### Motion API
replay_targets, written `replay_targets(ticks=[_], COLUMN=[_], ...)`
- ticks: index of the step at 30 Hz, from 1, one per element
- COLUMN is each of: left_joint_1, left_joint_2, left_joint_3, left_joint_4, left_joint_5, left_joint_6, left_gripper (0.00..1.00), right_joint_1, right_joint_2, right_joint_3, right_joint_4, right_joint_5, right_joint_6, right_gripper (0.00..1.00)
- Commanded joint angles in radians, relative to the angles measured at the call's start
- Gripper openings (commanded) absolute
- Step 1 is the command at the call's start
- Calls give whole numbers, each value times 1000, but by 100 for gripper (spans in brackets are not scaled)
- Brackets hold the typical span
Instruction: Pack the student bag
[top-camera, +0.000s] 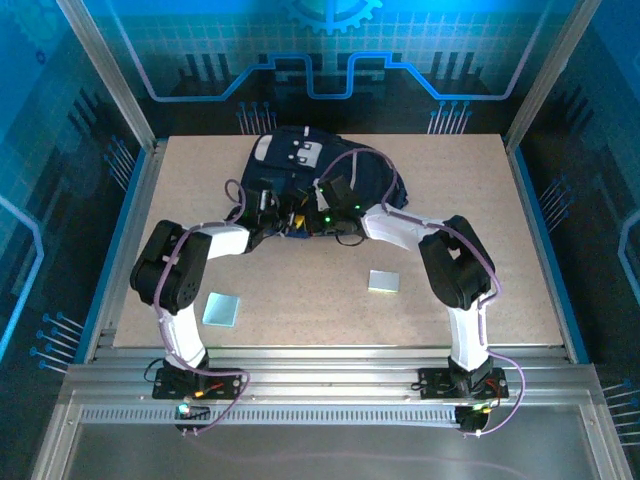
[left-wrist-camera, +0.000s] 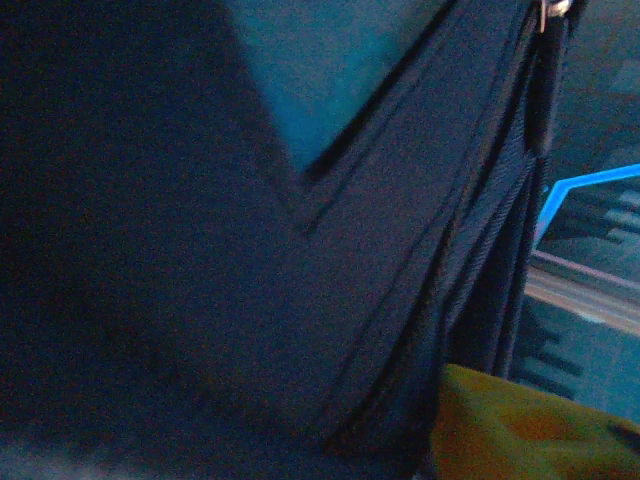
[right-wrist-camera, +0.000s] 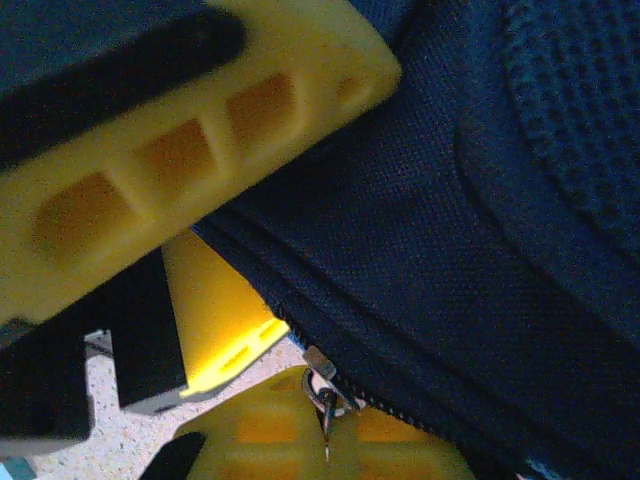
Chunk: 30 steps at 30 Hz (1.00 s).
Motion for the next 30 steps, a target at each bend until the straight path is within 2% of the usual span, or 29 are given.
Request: replay_targets(ticks=[1,2,3,9,13,21,27,30], left_joint_1=[15,18,21,28,37,60,82,99], left_joint_2=[43,45,44,-8,-40,-78,-116,-123], left_joint_3=[39,50,64,42,-18,-87,-69,-50], left_joint_4=[23,11,-8,-50,-39,-30,-137,-185], left_joint_5=[-12,-13,-12,-14,-13,21,47,58], left_joint_6=[47,65,87,138,138,148,255,307], left_gripper=[16,4,0,0,0,0,0,0], right_joint_1=[33,32,32,-13,-76,-230,-351,-375], right_joint_2=[-90,-102,-113,-164,-227,-274,-267,-263], right_joint_3=[-41,-58,-77,-163,-229,-259,-203,-174], right_joint_4=[-22,-32,-47,-152,-176,-200,-212,-224], right_joint_5=[-47,-33,-10,177,234,271,263,227], right_joint_6=[-29,-38,-53,-150,-184,-262,-316,-335], right_gripper=[0,0,0,0,0,0,0,0])
